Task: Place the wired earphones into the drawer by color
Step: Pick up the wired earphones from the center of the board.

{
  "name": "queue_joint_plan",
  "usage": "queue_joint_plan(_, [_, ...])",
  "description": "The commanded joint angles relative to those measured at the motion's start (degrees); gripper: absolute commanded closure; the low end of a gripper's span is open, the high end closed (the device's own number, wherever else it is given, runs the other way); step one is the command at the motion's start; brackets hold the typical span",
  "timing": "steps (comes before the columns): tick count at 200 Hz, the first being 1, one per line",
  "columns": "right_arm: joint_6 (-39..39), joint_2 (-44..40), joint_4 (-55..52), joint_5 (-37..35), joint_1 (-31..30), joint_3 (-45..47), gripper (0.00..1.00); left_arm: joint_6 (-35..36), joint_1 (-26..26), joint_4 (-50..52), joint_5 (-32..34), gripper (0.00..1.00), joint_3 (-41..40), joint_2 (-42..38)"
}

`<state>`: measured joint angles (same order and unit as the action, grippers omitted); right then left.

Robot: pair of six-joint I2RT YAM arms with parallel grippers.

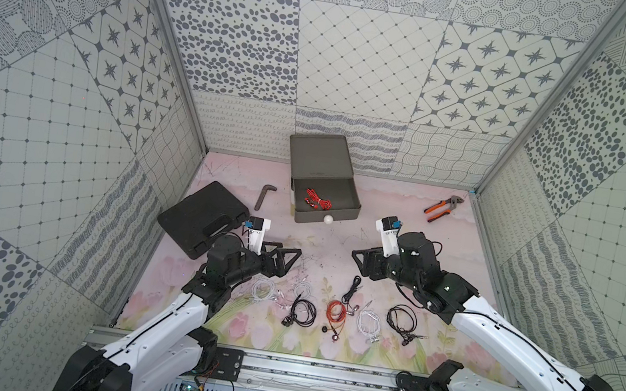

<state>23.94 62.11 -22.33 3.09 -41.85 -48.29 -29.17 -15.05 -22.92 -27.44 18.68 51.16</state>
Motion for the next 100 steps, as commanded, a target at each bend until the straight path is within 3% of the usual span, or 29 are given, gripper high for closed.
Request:
queue_joint_plan(1, [4.92,-0.98,-2.26,2.0,-2.02,3.02,0.3,2.62,-0.42,-2.14,-0.45,0.01,0.84,-0.17])
queue_joint_plan(100, [13.11,10.33,-2.34,0.75,-14.22,6.6,0.42,2.98,-0.49,-1.19,0.71,0.01,0.84,-0.7])
